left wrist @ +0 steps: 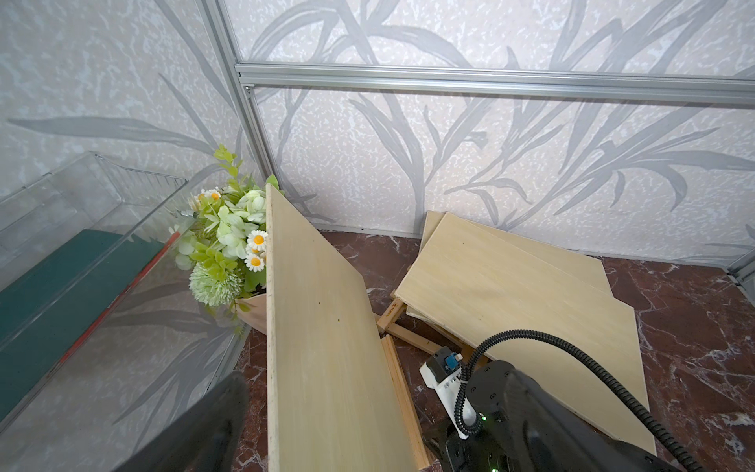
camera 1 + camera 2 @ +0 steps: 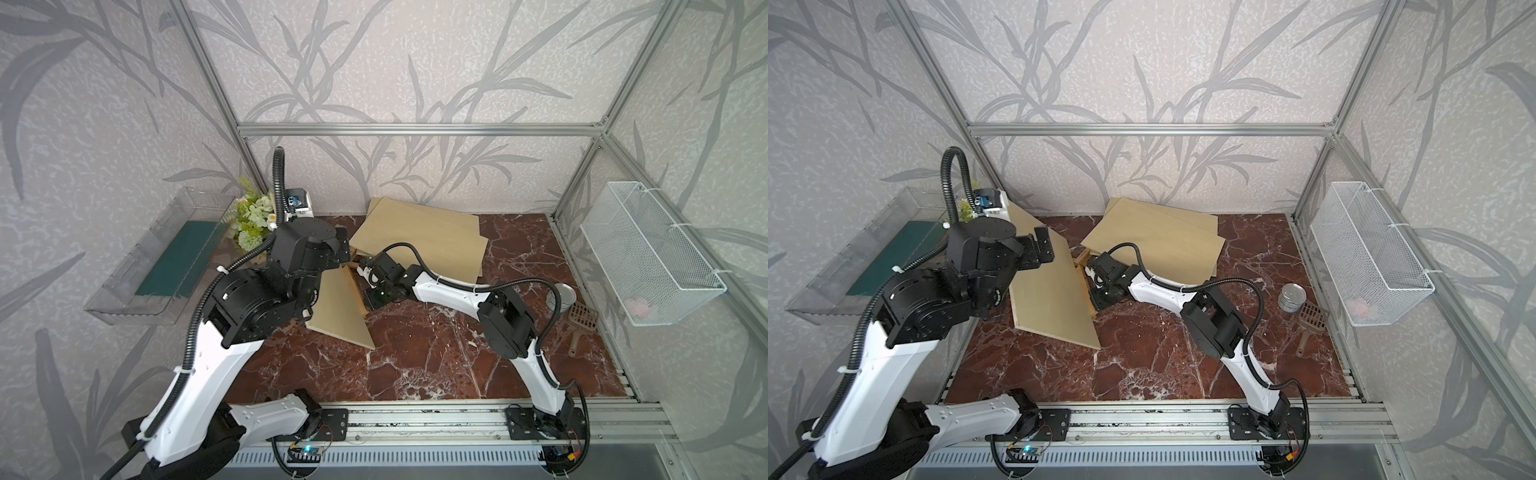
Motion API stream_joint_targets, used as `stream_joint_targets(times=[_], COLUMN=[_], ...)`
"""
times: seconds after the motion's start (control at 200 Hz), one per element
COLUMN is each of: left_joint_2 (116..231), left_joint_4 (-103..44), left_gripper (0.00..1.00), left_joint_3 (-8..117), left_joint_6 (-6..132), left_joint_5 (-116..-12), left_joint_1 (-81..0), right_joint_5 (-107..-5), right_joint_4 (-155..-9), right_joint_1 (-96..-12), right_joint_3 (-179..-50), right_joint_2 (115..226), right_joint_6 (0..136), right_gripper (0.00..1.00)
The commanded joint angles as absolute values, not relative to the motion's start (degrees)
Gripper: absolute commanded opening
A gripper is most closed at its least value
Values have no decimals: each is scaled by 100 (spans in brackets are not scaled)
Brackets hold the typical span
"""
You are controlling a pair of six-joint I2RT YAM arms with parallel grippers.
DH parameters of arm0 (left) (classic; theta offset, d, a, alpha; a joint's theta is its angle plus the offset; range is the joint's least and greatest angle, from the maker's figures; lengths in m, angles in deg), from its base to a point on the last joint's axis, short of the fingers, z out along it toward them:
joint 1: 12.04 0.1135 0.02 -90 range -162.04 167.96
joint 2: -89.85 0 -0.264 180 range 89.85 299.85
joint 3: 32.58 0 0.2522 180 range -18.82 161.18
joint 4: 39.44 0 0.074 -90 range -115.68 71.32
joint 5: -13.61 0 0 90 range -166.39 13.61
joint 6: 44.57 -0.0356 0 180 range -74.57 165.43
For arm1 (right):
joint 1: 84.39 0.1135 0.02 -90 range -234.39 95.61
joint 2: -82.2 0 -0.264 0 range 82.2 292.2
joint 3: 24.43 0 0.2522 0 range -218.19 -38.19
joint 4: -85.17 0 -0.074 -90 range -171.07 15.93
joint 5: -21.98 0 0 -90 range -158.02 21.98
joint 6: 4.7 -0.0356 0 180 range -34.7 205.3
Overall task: Assemble the easel
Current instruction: Adjust the easel at the center of the board.
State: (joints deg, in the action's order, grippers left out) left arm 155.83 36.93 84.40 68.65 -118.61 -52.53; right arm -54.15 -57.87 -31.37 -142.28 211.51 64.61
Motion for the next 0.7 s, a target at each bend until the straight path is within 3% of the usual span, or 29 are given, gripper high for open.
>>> stream_joint_targets(times=[0.0, 0.39, 0.695], left_joint_2=[15491, 15592, 15622], left_joint_4=[3881, 4017, 4205], left_gripper=[99, 99, 99], left_joint_3=[8397, 8213, 7772], left_joint_6=[7054, 7330, 7820], left_joint_5=[-11878, -11662, -11386], left_joint_1=[-5209, -5186, -5193], right_joint_5=[-5044, -4184, -3669], right_joint_4=[-5631, -5962, -6061], right_joint_1=[-2809, -2621, -2620], right_joint_3=[-14302, -14737, -15930], right_joint_2=[21195, 21563, 22381], right_joint_6=[6675, 7098, 6766], right_gripper=[16, 17, 17])
